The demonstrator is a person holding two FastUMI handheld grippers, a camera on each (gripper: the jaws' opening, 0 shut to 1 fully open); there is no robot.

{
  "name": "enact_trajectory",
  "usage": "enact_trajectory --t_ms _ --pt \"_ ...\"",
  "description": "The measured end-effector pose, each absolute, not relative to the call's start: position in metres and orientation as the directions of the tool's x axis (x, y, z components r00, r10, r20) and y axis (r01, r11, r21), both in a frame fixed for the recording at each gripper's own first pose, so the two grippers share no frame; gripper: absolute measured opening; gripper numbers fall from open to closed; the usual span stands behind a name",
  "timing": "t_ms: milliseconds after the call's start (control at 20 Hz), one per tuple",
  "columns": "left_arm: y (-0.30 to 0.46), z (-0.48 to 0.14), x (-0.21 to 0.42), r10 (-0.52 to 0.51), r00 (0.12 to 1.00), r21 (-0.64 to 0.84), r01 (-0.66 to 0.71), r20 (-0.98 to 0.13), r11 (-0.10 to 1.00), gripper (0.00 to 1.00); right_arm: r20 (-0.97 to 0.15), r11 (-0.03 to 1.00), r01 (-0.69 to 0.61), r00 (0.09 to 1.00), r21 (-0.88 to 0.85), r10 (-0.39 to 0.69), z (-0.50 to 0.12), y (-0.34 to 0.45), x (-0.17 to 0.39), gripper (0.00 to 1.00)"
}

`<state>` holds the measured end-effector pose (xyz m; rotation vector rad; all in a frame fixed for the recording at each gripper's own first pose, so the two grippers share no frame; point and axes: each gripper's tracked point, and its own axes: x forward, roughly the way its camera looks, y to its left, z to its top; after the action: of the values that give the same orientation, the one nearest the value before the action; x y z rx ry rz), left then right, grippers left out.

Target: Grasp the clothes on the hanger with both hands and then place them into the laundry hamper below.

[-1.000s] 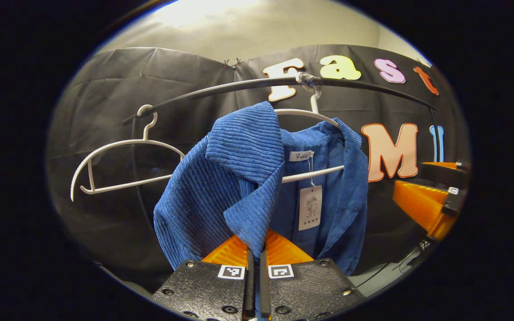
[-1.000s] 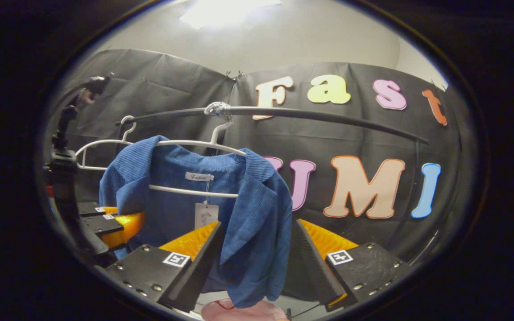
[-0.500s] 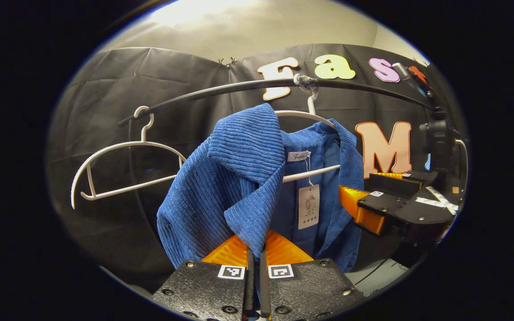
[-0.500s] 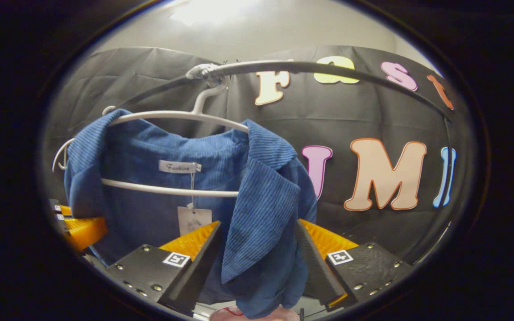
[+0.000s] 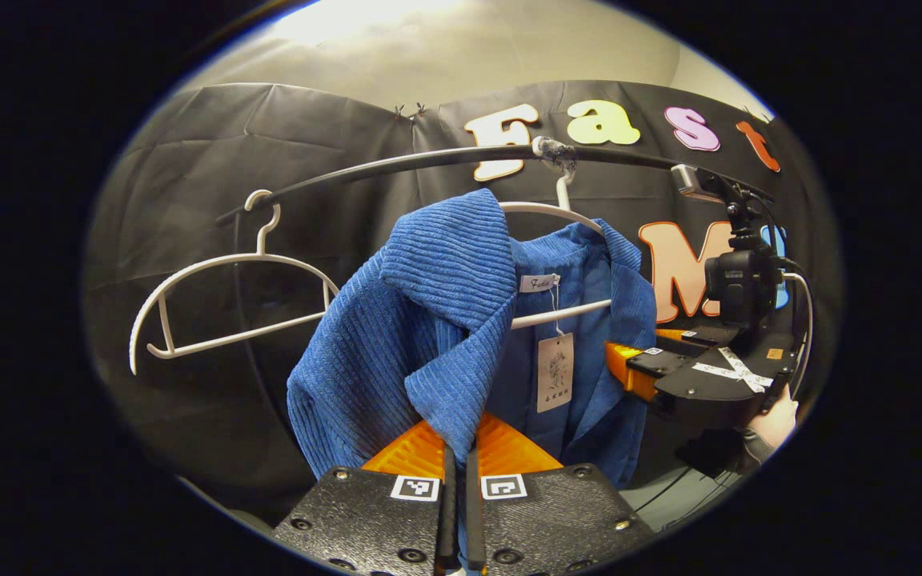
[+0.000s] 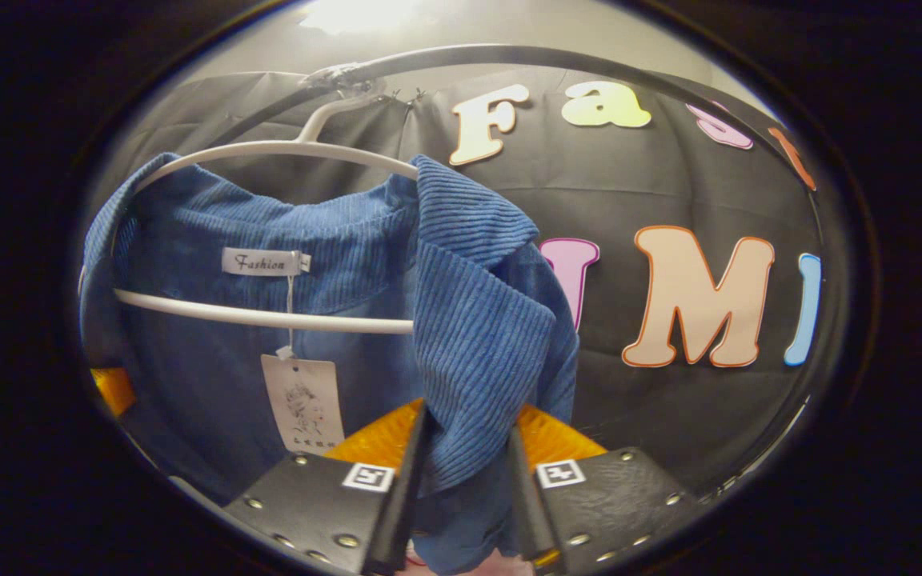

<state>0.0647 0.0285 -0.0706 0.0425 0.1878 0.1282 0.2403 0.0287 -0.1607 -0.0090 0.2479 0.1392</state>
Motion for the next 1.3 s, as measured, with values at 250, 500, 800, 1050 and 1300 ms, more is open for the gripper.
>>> enact_trajectory --t_ms 250,500,800,1050,1300 --pt "0.035 -0.063 0.056 0.136 0.976 0.067 -0.126 -0.17 0.99 0.07 -0.262 0.994 -0.108 0.96 -0.007 0.102 -0.156 0.014 0.243 0.04" --pt "0.047 -0.05 0.048 0.155 0.974 0.041 -0.15 -0.164 0.988 0.05 -0.25 0.998 -0.058 0.967 -0.033 0.048 -0.145 -0.009 0.247 0.08" --pt "0.067 -0.024 0.03 0.192 0.972 0.027 -0.19 -0.136 0.981 0.05 -0.207 0.998 0.013 0.978 -0.057 -0.025 -0.121 -0.037 0.257 0.09" --pt "0.077 -0.01 0.026 0.208 0.971 -0.017 -0.211 -0.119 0.977 0.07 -0.171 0.997 0.048 0.983 -0.068 -0.059 -0.102 -0.056 0.27 0.09" --pt "0.072 0.007 0.023 0.162 0.982 -0.095 -0.171 -0.094 0.981 0.04 -0.139 0.995 0.077 0.987 -0.065 -0.086 -0.088 -0.069 0.279 0.09"
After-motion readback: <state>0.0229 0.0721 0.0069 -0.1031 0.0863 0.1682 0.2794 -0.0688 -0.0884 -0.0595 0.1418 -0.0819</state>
